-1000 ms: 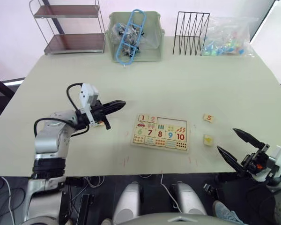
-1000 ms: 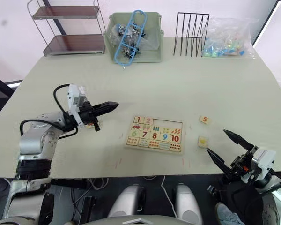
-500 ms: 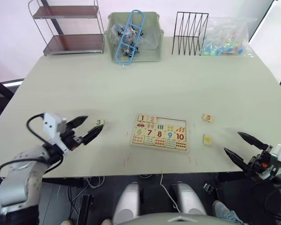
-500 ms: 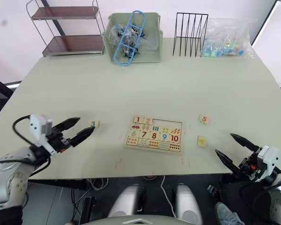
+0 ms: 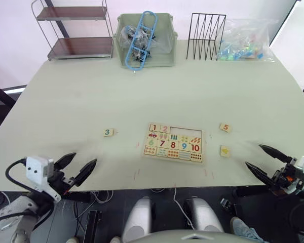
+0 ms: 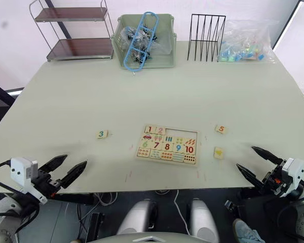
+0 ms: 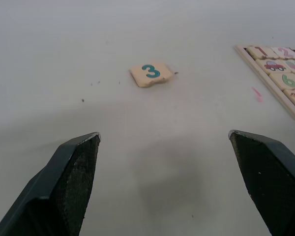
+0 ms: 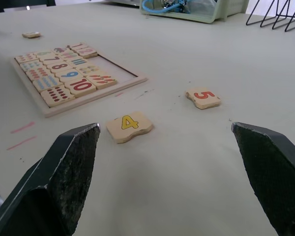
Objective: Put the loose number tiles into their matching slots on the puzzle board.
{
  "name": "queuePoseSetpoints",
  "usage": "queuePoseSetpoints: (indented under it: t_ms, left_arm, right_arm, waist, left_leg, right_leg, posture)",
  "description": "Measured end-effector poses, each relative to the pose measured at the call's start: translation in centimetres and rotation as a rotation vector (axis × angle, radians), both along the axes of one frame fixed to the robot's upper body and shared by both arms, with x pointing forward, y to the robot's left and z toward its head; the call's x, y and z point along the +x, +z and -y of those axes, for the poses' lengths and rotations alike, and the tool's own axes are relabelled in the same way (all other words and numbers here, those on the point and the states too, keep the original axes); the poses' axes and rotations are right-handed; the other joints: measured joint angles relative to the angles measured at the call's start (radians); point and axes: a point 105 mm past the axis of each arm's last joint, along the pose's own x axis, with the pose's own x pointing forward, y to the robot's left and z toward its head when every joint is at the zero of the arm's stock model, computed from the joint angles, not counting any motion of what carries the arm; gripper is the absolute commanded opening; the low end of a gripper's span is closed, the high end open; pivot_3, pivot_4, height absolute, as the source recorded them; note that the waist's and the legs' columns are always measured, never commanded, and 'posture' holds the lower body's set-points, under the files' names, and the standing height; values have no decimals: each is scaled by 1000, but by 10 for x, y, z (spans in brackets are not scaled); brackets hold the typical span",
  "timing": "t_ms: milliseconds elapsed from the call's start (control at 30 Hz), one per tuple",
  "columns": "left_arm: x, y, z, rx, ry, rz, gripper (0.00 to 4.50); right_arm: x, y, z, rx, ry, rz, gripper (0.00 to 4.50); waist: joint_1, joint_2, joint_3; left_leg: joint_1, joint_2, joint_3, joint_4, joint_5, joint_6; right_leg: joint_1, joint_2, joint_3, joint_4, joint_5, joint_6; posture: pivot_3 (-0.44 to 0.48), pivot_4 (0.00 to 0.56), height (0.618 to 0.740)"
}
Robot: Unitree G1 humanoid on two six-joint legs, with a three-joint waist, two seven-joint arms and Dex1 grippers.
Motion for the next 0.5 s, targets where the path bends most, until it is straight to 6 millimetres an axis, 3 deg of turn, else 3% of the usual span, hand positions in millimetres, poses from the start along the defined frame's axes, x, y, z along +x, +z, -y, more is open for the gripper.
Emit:
queuePoseSetpoints:
  t_ms: [500]
  left_arm:
    - [7, 0, 8, -4, -33, 28, 4433]
  right_arm:
    - [1, -4, 8, -48, 29, -26, 4500]
  waist:
    - [-2, 0, 0]
  left_leg:
    - [0, 0, 2, 0, 0, 0]
  right_leg:
    - [0, 0, 1, 0, 0, 0]
  posture:
    - [0, 150, 740]
